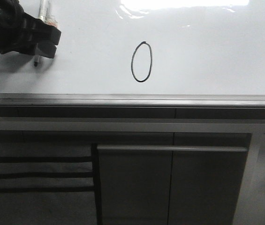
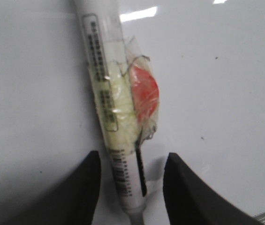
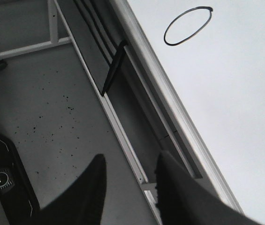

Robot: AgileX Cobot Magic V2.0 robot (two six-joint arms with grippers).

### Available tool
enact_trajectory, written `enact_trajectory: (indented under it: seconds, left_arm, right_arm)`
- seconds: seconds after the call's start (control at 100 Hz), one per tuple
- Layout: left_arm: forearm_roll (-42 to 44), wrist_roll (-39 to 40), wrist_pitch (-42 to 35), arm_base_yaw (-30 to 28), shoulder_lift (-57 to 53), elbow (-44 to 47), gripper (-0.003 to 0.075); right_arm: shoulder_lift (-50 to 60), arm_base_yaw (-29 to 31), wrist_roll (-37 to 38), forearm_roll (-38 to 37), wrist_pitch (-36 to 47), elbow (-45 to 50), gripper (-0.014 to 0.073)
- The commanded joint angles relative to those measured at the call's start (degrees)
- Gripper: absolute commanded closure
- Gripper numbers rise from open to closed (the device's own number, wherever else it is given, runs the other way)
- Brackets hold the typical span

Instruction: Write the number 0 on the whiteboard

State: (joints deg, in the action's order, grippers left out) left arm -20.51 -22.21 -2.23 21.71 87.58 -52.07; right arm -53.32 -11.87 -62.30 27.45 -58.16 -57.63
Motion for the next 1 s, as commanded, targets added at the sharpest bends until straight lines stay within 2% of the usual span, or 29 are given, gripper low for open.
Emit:
enact_trajectory:
  seconds: [0.0, 0.11, 0.2, 0.29, 0.39, 0.47, 0.56, 0.65, 0.72, 0.78, 0.83, 0.929, 0.989]
  left_arm:
    - [-0.45, 0.53, -2.18, -0.26, -3.25, -1.76, 0.0402]
    - [2.45, 0.54, 3.62, -0.26, -8.2, -1.85, 0.0402]
    - [6.05, 0.54, 11.35, -0.26, -14.04, -1.85, 0.0402]
    - [9.22, 0.54, 20.99, -0.26, -20.86, -1.85, 0.0402]
    - [11.91, 1.19, 31.44, -0.26, -28.74, -1.85, 0.0403]
    - [14.99, 6.19, 36.9, -0.26, -34.77, -1.73, 0.0405]
    - [19.92, 14.84, 38.64, -0.26, -41.61, -0.14, 0.0405]
    - [23.19, 21.25, 35.47, -0.26, -48.52, 4.46, 0.0407]
    - [23.8, 23.04, 30.12, -0.26, -53.28, 9.46, 0.0421]
    - [23.8, 23.04, 23.16, -0.26, -56.76, 13.71, 0.0473]
    - [23.8, 23.04, 17.13, -0.26, -58.87, 17.33, 0.0535]
    - [23.8, 23.04, 3.12, -0.26, -61.4, 24.41, 0.0675]
    - [22.97, 23.04, -5.18, -0.26, -61.5, 27.76, 0.0736]
  right_arm:
    - [1.35, 0.45, 2.87, 1.28, 4.09, -1.19, 0.0367]
    - [3.93, 0.45, 6.95, -1.35, 4.33, -1.19, 0.0367]
    - [6.29, 0.45, 13.72, -7.8, 4.18, -1.19, 0.0367]
    - [8.45, 0.45, 25.91, -17.42, 4.09, -1.19, 0.0367]
    - [10.47, 0.45, 39.48, -24.49, 3.85, -1.19, 0.0368]
    - [12.32, 0.45, 50.14, -27.45, 4.28, -0.73, 0.037]
    - [15.67, 0.45, 54.41, -27.45, 8.76, 1.74, 0.0372]
    - [20.07, 0.45, 56.4, -27.13, 16.31, 6.53, 0.0434]
    - [23.51, 0.45, 56.5, -25.33, 22.95, 11.29, 0.0539]
    - [26.26, 0.45, 56.5, -24.68, 29.53, 15.76, 0.0663]
    - [27.99, 0.45, 56.5, -24.43, 34.24, 19.33, 0.0665]
    - [29.85, 0.45, 56.5, -22.98, 51.68, 27.62, 0.0666]
    - [29.94, 0.45, 56.5, -22.98, 58.48, 30.82, 0.0666]
